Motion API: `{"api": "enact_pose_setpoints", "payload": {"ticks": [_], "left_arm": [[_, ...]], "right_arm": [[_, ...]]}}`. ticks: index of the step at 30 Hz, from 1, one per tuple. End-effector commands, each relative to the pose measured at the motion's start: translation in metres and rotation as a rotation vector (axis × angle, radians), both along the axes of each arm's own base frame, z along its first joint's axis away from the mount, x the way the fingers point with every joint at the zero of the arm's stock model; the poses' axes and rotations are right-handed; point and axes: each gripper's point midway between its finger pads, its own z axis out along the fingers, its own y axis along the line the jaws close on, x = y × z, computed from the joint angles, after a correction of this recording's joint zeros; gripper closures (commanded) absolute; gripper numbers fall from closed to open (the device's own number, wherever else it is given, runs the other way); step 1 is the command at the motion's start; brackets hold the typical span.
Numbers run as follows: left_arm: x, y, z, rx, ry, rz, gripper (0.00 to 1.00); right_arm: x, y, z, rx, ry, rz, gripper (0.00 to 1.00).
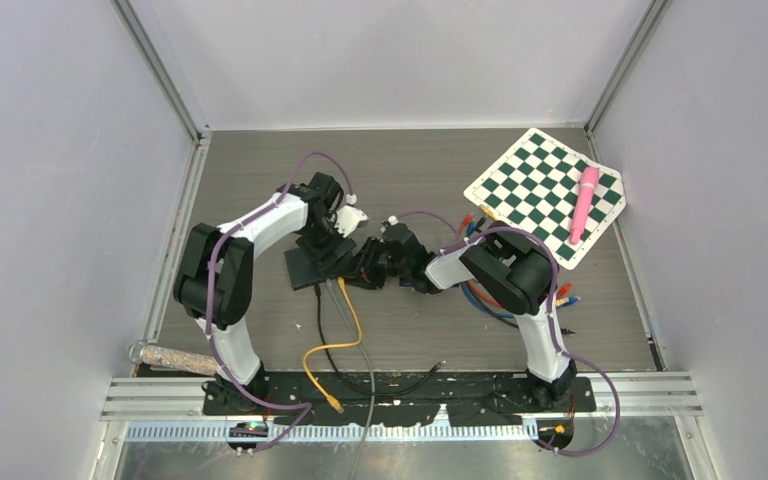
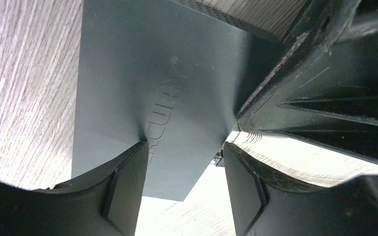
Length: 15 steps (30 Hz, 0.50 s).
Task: Pull the plug from the switch port
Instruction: Pull the connector from the switch port.
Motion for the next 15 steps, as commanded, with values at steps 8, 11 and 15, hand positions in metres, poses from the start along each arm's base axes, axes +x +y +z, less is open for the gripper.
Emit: {"api": "enact_pose_setpoints", "payload": {"ticks": [8, 11, 15], "left_arm": [[-0.005, -0.021, -0.02, -0.085, 0.042, -0.019, 0.4], [-0.006, -0.021, -0.02, -0.087, 0.046, -0.02, 0.41], [-0.006, -0.021, -0.021, -0.087, 0.05, -0.023, 0.41]], "right_arm": [[0.012, -0.002, -0.023, -0.024, 0.004, -0.081, 0.8], [0.011, -0.003, -0.02, -0.017, -0.017, -0.073, 0.76], [0.004, -0.003, -0.013, 0.009, -0.056, -0.031, 0.65]]}}
